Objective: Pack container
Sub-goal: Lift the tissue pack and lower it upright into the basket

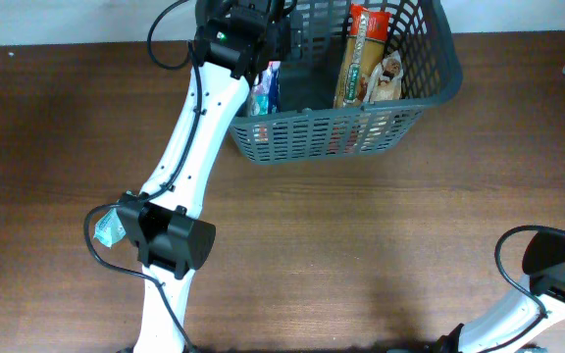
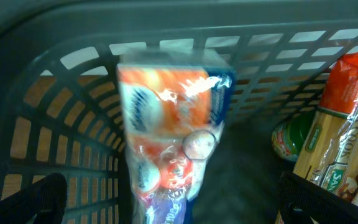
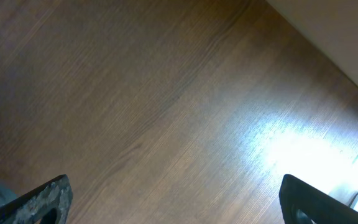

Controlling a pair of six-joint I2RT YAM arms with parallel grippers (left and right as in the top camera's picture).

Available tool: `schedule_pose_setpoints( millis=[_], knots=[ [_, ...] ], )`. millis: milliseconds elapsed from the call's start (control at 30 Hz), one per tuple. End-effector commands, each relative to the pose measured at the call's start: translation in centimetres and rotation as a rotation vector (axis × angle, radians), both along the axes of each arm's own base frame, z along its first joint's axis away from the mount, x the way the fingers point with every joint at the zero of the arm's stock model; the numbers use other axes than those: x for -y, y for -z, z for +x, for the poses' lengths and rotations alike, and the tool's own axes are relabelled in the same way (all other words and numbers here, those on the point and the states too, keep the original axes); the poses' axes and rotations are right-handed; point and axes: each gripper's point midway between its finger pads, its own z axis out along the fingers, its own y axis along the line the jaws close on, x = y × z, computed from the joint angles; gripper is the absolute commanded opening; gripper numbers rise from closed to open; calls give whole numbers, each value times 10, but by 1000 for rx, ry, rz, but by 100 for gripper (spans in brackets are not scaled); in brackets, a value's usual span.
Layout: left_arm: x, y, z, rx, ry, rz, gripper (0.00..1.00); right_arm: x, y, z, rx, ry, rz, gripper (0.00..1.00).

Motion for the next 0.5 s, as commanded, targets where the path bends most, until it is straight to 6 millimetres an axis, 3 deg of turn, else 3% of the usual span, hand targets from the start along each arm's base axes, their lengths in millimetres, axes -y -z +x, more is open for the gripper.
schedule_pose_setpoints(
  millis=[0,100,200,367,467],
  knots=[
    [1,1,0,-4,6,-3,100,-1,-3,-1,12,8,3,99],
    [-1,-14,-2,24,33,18,100,-1,-3,-1,12,8,3,99],
    [-5,-50,-11,83,49,20,100,-1,-3,-1,12,8,3,99],
    [-27,-124,-50,178,35,5,100,-1,-3,-1,12,8,3,99],
    [-49,-146,-77,186,-7,39,100,-1,-3,-1,12,8,3,99]
  ],
)
